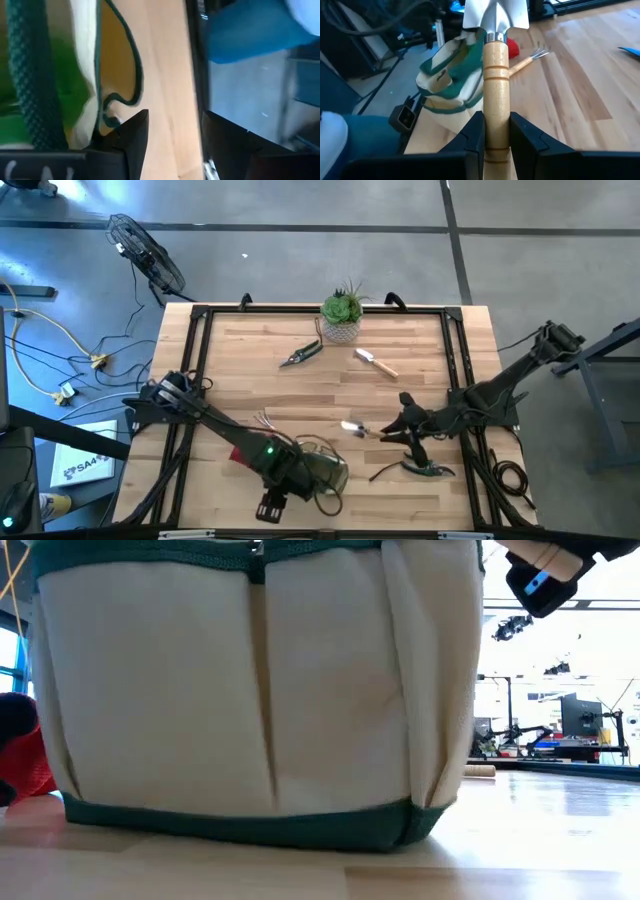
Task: Pick & Place Garden tools in Gardening bag
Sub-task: Put the right brown trowel into the gardening bag
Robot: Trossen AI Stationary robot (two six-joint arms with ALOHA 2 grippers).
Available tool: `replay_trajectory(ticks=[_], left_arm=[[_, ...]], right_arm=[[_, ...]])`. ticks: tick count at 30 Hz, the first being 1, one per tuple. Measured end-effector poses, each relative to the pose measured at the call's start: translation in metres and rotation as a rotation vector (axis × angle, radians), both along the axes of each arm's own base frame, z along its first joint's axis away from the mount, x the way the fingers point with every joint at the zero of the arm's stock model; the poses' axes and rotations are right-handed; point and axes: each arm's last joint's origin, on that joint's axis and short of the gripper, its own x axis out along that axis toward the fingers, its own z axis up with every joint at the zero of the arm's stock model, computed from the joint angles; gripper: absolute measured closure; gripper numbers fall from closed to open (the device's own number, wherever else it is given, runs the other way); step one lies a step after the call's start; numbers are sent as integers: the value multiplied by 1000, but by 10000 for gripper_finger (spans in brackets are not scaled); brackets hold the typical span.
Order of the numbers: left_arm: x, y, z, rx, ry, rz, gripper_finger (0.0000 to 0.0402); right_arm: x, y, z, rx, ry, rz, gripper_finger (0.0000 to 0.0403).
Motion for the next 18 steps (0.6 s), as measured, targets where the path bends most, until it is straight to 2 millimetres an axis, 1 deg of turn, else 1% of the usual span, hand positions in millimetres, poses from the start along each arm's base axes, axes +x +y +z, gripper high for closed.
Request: replay_trajectory(ticks=[2, 4, 8, 14, 18], left_arm=[[2, 4, -1, -44, -7, -34, 220], [2, 7, 0, -39, -9, -43, 220], [-2, 11, 2, 50, -30, -33, 220], [-8, 19, 7, 190, -69, -49, 220], [-4, 28, 7, 243, -101, -68, 220]], right_arm=[[3, 3, 0, -15, 15, 6, 354], [5, 5, -1, -27, 29, 2, 354], [7, 5, -7, -58, 85, -9, 354], [9, -1, -12, -44, 140, -60, 354], [9, -1, -11, -41, 139, -60, 354]])
